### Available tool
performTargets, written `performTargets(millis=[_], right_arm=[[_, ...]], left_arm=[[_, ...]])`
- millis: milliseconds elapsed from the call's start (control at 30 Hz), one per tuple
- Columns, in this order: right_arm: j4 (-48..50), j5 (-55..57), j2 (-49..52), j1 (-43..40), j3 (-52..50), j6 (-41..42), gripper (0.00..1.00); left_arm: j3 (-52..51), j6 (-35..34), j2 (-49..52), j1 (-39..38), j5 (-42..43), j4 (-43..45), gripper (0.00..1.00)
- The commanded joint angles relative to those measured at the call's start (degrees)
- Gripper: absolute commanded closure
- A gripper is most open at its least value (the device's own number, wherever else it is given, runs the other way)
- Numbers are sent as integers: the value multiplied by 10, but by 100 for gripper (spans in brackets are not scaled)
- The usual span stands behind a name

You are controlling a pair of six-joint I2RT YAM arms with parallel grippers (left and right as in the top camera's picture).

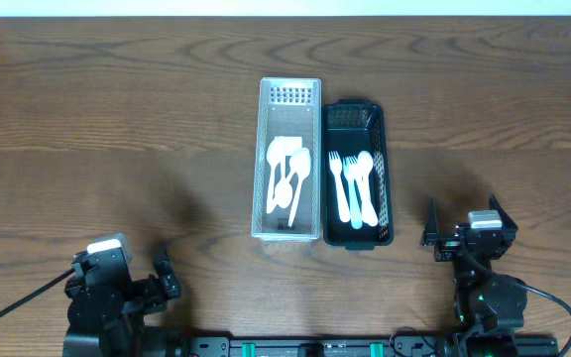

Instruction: Pack container

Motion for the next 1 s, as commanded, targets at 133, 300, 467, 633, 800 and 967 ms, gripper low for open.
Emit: performTargets(millis=[133, 300, 467, 633, 800, 967], right_arm=[[-2, -2, -5, -7, -2, -8, 1], [-2, -2, -5, -7, -2, -8, 1], [-2, -2, -5, -7, -2, -8, 1], [-2, -2, -5, -7, -2, -8, 1], [-2, -2, -5, -7, -2, -8, 1], [-2, -2, -5, -7, -2, -8, 1]], left_arm=[[0, 5, -3, -2, -7, 0, 2], [0, 5, -3, -2, -7, 0, 2], [0, 5, -3, -2, -7, 0, 2], [0, 21, -4, 0, -7, -10, 2], [-50, 25, -28, 16, 13, 29, 2], [-154, 25, -67, 26, 24, 174, 2]])
